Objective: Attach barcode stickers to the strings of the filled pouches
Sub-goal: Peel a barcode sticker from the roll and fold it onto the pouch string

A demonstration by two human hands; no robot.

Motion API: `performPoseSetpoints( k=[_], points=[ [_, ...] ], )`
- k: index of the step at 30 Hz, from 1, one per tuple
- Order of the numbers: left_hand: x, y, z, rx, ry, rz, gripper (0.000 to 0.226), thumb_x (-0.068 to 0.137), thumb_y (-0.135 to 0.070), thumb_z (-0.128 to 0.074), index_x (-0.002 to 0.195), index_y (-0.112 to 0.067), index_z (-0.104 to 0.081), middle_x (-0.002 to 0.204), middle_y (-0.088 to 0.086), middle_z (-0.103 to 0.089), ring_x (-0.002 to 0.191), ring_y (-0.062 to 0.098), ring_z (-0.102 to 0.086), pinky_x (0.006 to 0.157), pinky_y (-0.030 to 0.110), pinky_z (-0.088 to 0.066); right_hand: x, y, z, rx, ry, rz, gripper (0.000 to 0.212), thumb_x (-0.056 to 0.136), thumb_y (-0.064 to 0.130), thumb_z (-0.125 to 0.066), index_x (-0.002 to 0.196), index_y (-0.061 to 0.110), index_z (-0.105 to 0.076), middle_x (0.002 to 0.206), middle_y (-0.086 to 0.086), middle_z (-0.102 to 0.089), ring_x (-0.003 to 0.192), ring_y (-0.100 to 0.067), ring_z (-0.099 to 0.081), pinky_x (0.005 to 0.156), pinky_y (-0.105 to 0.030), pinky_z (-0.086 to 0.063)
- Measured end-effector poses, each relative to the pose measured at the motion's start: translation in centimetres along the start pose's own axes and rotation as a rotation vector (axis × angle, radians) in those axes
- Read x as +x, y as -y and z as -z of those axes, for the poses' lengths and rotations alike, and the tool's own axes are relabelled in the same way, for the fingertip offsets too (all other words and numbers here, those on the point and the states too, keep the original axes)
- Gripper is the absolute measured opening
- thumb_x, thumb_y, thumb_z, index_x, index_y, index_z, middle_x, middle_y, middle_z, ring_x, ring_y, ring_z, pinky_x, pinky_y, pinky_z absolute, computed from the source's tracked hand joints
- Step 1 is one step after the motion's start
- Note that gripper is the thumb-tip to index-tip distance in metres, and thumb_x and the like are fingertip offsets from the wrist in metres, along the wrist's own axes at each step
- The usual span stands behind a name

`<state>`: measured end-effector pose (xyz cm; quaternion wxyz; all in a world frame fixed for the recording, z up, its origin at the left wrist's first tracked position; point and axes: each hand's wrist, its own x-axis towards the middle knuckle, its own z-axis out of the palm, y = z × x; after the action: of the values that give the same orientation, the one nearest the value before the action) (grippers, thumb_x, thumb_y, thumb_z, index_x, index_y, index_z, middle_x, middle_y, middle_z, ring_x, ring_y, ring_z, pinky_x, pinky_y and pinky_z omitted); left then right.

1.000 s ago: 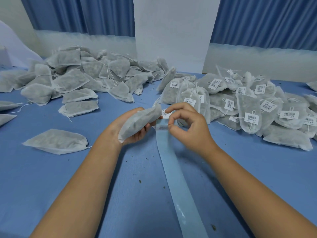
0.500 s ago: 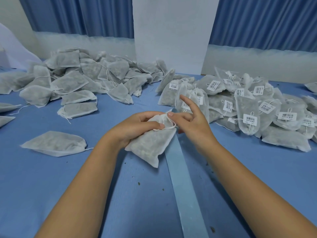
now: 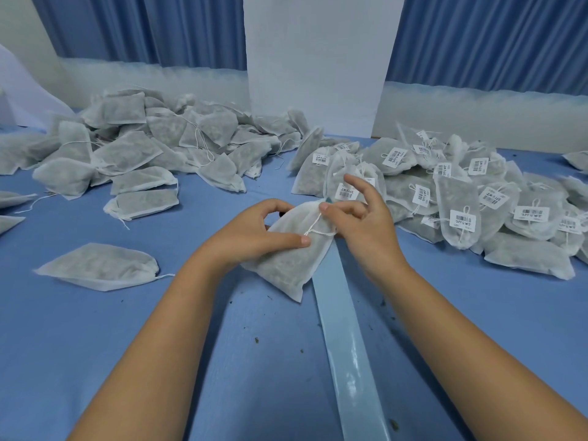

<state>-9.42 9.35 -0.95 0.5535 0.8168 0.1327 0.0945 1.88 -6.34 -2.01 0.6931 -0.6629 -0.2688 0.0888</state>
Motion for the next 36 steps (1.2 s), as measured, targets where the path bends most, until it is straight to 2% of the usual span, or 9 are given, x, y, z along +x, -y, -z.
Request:
performPoseSetpoints(
  k=[2, 6, 9, 14, 19, 28, 31, 33, 36],
  points=[
    [0.1, 0.1, 0.2, -0.002, 0.003, 0.046, 0.037, 0.063, -0.043, -0.089, 0.095, -0.037, -0.071, 0.099, -0.016, -0.073, 0.092, 0.007, -0.071, 0.078, 0.026, -0.053, 0.1, 0.0, 0.1, 0.009, -0.009, 0.024, 0.05, 0.085, 0.022, -0.075, 0.127, 0.036, -0.052, 0.084, 0.005, -0.074, 0.087, -0.007, -0.069, 0.102, -0.041, -0.048],
    [0.0, 0.0, 0.3, -0.001, -0.027, 0.08, 0.037, 0.061, -0.043, -0.081, 0.089, -0.02, -0.074, 0.084, -0.007, -0.071, 0.081, 0.011, -0.065, 0.074, 0.027, -0.046, 0.2, 0.4, 0.4, 0.048, -0.051, 0.068, 0.035, 0.086, 0.022, -0.074, 0.114, 0.041, -0.062, 0.096, -0.001, -0.064, 0.084, -0.012, -0.064, 0.084, -0.047, -0.057],
    [0.1, 0.1, 0.5, -0.041, -0.076, 0.111, 0.041, 0.063, -0.038, -0.083, 0.094, -0.012, -0.072, 0.083, 0.003, -0.067, 0.079, 0.015, -0.061, 0.073, 0.032, -0.043, 0.1, 0.7, 0.6, 0.042, -0.09, 0.116, 0.02, 0.086, 0.022, -0.074, 0.101, 0.034, -0.069, 0.092, 0.004, -0.06, 0.081, -0.007, -0.057, 0.084, -0.038, -0.056],
    [0.7, 0.5, 0.5, -0.071, -0.169, 0.173, 0.046, 0.075, -0.031, -0.083, 0.106, -0.001, -0.067, 0.089, 0.007, -0.063, 0.083, 0.019, -0.058, 0.076, 0.035, -0.041, -0.2, 1.1, 0.3, 0.039, -0.025, 0.139, 0.011, 0.085, 0.018, -0.075, 0.079, 0.026, -0.071, 0.073, 0.019, -0.065, 0.068, 0.003, -0.055, 0.066, -0.012, -0.044],
    [0.8, 0.3, 0.2, -0.126, -0.168, 0.196, 0.054, 0.075, -0.028, -0.084, 0.109, 0.008, -0.061, 0.085, 0.008, -0.059, 0.079, 0.019, -0.054, 0.074, 0.035, -0.037, -0.3, 1.0, 0.2, 0.054, 0.133, 0.015, 0.011, 0.084, 0.022, -0.075, 0.074, 0.026, -0.074, 0.069, 0.014, -0.065, 0.062, -0.004, -0.053, 0.068, -0.021, -0.045],
    [0.2, -0.3, 0.0, -0.154, -0.071, 0.122, 0.034, 0.08, -0.018, -0.08, 0.108, -0.002, -0.07, 0.104, 0.022, -0.07, 0.087, 0.025, -0.061, 0.08, 0.039, -0.044, -0.3, 0.6, 0.1, 0.017, 0.141, -0.104, 0.012, 0.084, 0.023, -0.074, 0.072, 0.024, -0.076, 0.065, 0.011, -0.065, 0.06, -0.005, -0.049, 0.061, -0.02, -0.042],
    [0.1, -0.4, -0.1, -0.16, -0.013, 0.08, 0.027, 0.082, -0.016, -0.079, 0.107, -0.009, -0.072, 0.109, 0.019, -0.071, 0.089, 0.021, -0.067, 0.081, 0.034, -0.05, -0.3, 0.5, 0.0, 0.003, 0.113, -0.082, 0.01, 0.084, 0.02, -0.075, 0.074, 0.019, -0.074, 0.058, 0.015, -0.061, 0.054, -0.001, -0.048, 0.057, -0.014, -0.042],
    [0.0, -0.3, -0.1, -0.159, 0.017, 0.045, 0.026, 0.083, -0.015, -0.079, 0.107, -0.01, -0.072, 0.108, 0.015, -0.073, 0.089, 0.018, -0.069, 0.08, 0.032, -0.052, -0.4, 0.3, 0.0, -0.006, 0.102, -0.053, 0.009, 0.082, 0.016, -0.076, 0.074, 0.019, -0.073, 0.063, 0.013, -0.065, 0.058, 0.0, -0.053, 0.06, -0.012, -0.043],
    [0.0, -0.1, -0.1, -0.187, 0.064, 0.003, 0.025, 0.082, -0.014, -0.079, 0.106, -0.012, -0.073, 0.103, 0.009, -0.076, 0.093, 0.016, -0.071, 0.078, 0.026, -0.056, -0.5, 0.2, -0.2, -0.055, 0.087, -0.027, 0.009, 0.079, 0.015, -0.08, 0.077, 0.018, -0.072, 0.078, 0.002, -0.068, 0.071, -0.011, -0.055, 0.071, -0.02, -0.048]
  ],
)
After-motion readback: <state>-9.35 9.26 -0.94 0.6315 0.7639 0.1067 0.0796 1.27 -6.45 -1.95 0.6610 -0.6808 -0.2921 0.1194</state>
